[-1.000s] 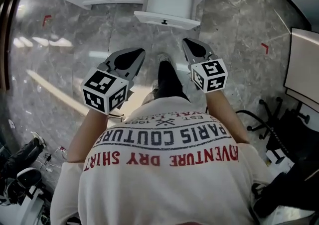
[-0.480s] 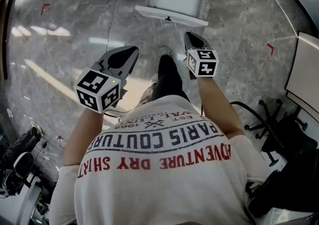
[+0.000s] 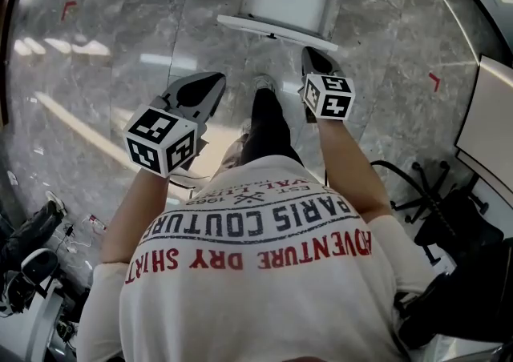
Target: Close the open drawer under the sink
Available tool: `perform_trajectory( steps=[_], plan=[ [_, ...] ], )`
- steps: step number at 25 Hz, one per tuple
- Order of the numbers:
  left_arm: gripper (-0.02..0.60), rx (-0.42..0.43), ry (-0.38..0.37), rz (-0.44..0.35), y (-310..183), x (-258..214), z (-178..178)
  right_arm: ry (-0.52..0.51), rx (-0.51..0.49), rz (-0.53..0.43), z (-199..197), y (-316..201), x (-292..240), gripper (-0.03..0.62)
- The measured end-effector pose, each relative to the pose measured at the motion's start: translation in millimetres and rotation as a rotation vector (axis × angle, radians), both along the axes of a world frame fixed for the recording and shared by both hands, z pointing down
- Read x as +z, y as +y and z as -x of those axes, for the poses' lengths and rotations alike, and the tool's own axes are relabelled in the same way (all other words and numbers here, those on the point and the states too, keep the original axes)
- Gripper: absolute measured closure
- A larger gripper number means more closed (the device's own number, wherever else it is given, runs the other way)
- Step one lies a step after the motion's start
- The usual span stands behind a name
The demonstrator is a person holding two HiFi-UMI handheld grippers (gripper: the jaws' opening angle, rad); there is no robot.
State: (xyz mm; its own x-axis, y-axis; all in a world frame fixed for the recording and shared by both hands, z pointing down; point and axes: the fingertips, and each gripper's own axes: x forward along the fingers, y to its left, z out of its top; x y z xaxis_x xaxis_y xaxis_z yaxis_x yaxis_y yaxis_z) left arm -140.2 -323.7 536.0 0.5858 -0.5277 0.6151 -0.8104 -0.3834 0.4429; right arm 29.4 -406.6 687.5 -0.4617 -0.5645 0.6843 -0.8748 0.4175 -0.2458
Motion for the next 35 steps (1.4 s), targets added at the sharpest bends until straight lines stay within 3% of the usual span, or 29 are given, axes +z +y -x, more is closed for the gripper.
perform_trajectory(
  steps=[20, 35],
  plan=[
    [0.581, -0.001, -0.001, 0.032, -14.6, 12.1, 0.8, 0.000, -0.004, 0.026, 3.1, -14.7, 9.6, 0.592],
    [0.581, -0.010, 0.014, 0.051, -50.8, 22.8, 0.4, 0.004, 0.005, 0.020, 1.0, -67.5, 9.7, 0.593]
  ],
)
